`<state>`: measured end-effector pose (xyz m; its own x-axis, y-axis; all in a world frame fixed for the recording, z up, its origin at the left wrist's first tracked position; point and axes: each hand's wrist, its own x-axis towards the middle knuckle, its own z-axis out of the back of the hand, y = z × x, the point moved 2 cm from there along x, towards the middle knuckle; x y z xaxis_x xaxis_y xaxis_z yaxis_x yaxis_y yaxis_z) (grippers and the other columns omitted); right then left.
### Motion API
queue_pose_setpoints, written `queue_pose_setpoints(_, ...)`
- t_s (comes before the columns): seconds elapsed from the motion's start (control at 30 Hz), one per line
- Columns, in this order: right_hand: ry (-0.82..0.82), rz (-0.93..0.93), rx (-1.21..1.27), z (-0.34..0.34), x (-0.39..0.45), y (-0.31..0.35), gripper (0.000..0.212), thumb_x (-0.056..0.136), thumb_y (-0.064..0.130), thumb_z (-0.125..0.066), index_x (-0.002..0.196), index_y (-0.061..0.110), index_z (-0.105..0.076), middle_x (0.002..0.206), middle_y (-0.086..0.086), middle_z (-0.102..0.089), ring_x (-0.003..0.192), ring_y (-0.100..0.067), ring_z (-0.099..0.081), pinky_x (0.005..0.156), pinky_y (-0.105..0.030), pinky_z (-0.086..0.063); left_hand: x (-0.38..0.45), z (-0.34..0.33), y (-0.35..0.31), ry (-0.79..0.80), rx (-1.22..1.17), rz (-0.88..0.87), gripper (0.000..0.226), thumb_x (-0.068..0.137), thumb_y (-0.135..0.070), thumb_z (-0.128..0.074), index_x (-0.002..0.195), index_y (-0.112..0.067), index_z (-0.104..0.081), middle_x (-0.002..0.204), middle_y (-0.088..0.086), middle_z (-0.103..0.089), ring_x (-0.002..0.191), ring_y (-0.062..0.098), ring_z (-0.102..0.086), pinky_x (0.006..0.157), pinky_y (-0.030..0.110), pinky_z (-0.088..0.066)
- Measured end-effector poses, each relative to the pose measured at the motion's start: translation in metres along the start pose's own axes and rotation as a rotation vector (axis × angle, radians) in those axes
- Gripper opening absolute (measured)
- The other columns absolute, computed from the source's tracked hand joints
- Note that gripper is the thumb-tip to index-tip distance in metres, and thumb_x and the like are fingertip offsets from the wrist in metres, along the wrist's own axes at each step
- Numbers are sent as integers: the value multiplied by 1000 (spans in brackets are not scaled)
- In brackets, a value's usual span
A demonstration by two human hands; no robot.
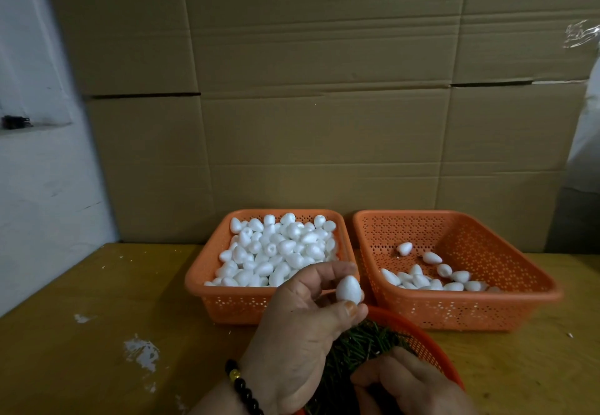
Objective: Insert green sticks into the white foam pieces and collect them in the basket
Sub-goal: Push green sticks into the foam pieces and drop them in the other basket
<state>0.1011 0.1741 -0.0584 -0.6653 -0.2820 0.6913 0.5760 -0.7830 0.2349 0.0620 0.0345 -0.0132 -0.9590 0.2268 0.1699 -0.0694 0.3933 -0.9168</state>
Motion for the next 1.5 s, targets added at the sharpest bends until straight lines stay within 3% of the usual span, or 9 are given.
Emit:
queue_pose_setpoints(0.23, 4, -4, 29, 2, 1, 1, 9, 59, 39, -71, 65, 40, -66, 63, 21, -58, 50, 5, -56, 46, -12, -47, 1, -3, -2, 4, -107, 27, 35, 84, 17, -51, 94, -8, -74, 108, 14, -70, 103, 29, -68, 78, 31, -57)
queue_pose_setpoints(0.33, -9, -4, 27, 3, 2, 2, 8, 67, 44, -59, 65, 40, -66, 64, 22, -58, 51, 6, -56, 48, -12, -47, 1, -4, -3, -7, -138, 22, 35, 87, 16, -48, 96, -7, -72, 113, 15, -69, 105, 30, -67, 79, 31, -58)
queue_pose_setpoints(0.67, -16, -24, 37, 2, 1, 3, 12, 66, 45, -58, 71, 40, -68, 70, 25, -61, 57, 7, -59, 52, -12, -49, 4, -3, -4, -17, -324, 115, 40, 76, -3, -60, 116, -4, -59, 113, 20, -68, 105, 33, -67, 79, 37, -59)
queue_pose_setpoints(0.83, -39, -20, 51, 2, 2, 1, 24, 69, 44, -51, 78, 38, -73, 74, 24, -63, 58, 5, -62, 50, -12, -50, 6, -1, -4, -42, -441, 214, 40, 77, -10, -61, 114, 6, -61, 113, 24, -67, 101, 33, -69, 73, 36, -60)
queue_pose_setpoints(1.03, -94, -3, 18, -3, 2, -2, 25, 73, 40, -52, 80, 36, -75, 72, 20, -65, 54, 3, -61, 47, -13, -50, 6, 2, -4, -46, -574, 323, 29, 78, -15, -62, 93, 7, -73, 102, 21, -71, 88, 28, -72, 68, 37, -60)
queue_pose_setpoints(1.17, -137, 39, -1, -1, 3, -2, 35, 91, 48, -43, 86, 37, -75, 74, 19, -64, 57, 0, -63, 53, -17, -52, 7, 1, -2, -75, -671, 379, 31, 76, -15, -64, 93, 9, -72, 92, 19, -70, 73, 25, -71, 61, 37, -60)
queue_pose_setpoints(1.23, -148, 38, 16, 2, 4, 0, 36, 93, 50, -42, 87, 37, -75, 73, 18, -62, 58, -3, -63, 55, -19, -51, 7, 2, 0, -84, -653, 394, 28, 73, -17, -66, 85, 6, -75, 89, 16, -71, 68, 21, -70, 59, 35, -59)
queue_pose_setpoints(1.33, -194, 15, 104, 2, 2, -2, 16, 77, 31, -68, 91, 35, -75, 73, 16, -58, 58, 0, -58, 50, -16, -49, 8, 3, 3, -96, -588, 408, 28, 70, -21, -69, 86, 1, -76, 86, 14, -71, 63, 18, -67, 57, 34, -58)
queue_pose_setpoints(1.5, -350, -30, 300, 10, 5, 2, 20, 77, 20, -60, 88, 31, -72, 85, 14, -65, 79, 4, -63, 70, -10, -47, 5, 2, 10, -80, -367, 386, 35, 72, -19, -70, 103, -2, -69, 85, 15, -69, 58, 15, -61, 54, 30, -55)
